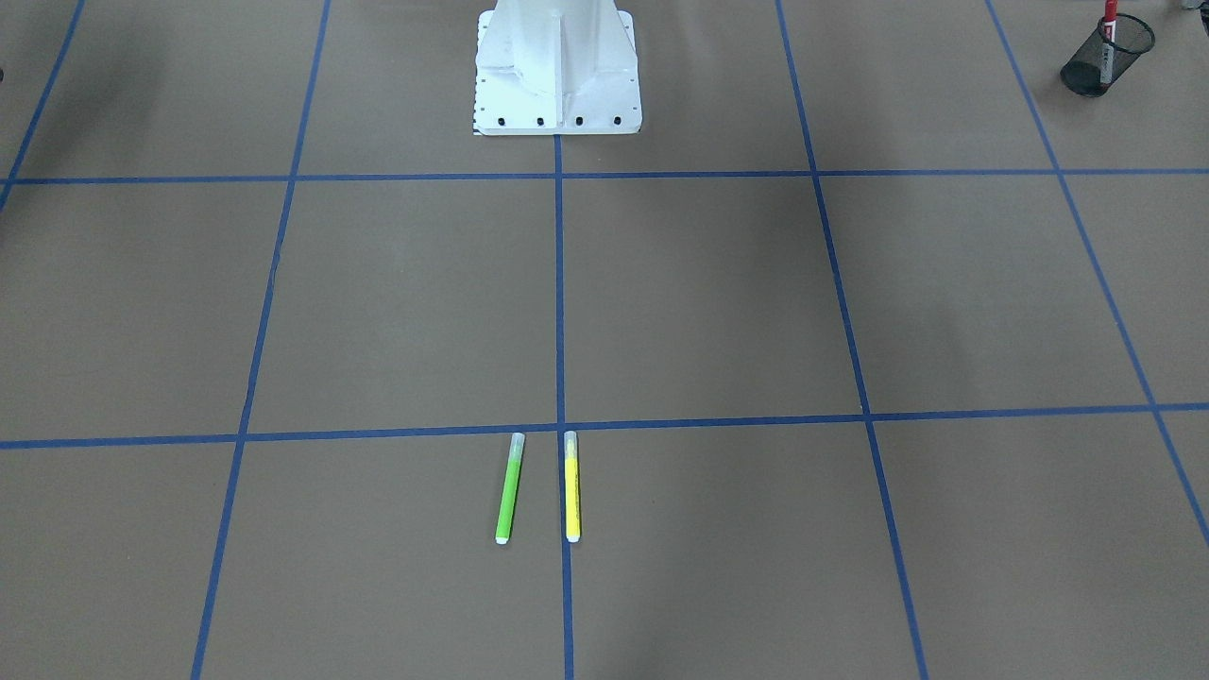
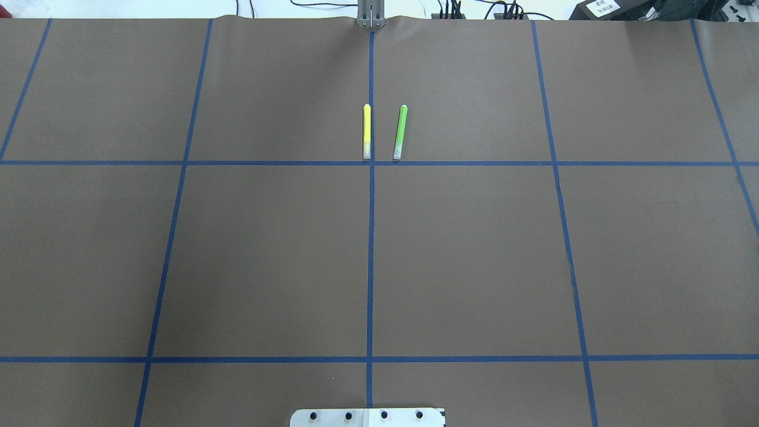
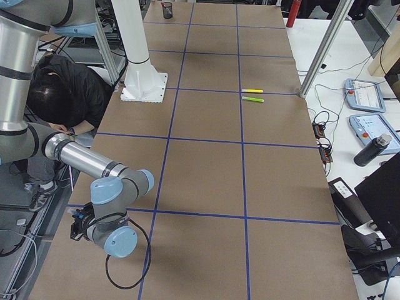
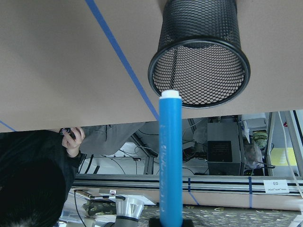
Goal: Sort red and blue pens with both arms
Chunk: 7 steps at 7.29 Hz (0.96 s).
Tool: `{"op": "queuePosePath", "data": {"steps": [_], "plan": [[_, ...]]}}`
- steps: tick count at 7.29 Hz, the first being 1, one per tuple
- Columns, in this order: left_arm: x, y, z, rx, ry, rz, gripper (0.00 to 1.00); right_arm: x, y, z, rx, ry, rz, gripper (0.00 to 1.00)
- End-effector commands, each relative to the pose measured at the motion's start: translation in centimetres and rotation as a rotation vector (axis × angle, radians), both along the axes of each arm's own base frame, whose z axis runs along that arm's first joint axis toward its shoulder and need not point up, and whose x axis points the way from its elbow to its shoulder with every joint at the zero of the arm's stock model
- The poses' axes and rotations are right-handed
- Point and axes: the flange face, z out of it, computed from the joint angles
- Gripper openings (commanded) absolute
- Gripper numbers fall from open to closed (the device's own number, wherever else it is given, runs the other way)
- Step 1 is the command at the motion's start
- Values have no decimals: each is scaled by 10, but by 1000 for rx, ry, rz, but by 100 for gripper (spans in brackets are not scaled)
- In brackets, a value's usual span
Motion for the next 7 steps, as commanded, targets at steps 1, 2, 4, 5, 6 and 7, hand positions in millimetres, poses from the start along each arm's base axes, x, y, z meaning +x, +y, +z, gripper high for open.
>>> {"op": "queuePosePath", "data": {"steps": [1,2,4,5,6,7], "plan": [[0,1,-5,6,-3,-3,100,-3,10,15,-48,-10,4,0],[1,4,-14,22,-13,0,100,-5,17,25,-71,-17,4,0],[1,6,-17,28,-18,0,100,-6,22,33,-95,-22,7,0],[1,6,-19,31,-21,1,100,-6,19,40,-143,29,22,0],[1,6,-19,31,-21,1,100,-7,19,45,-169,74,38,46],[0,7,-20,35,-23,-1,100,-7,19,51,-152,83,37,63]]}}
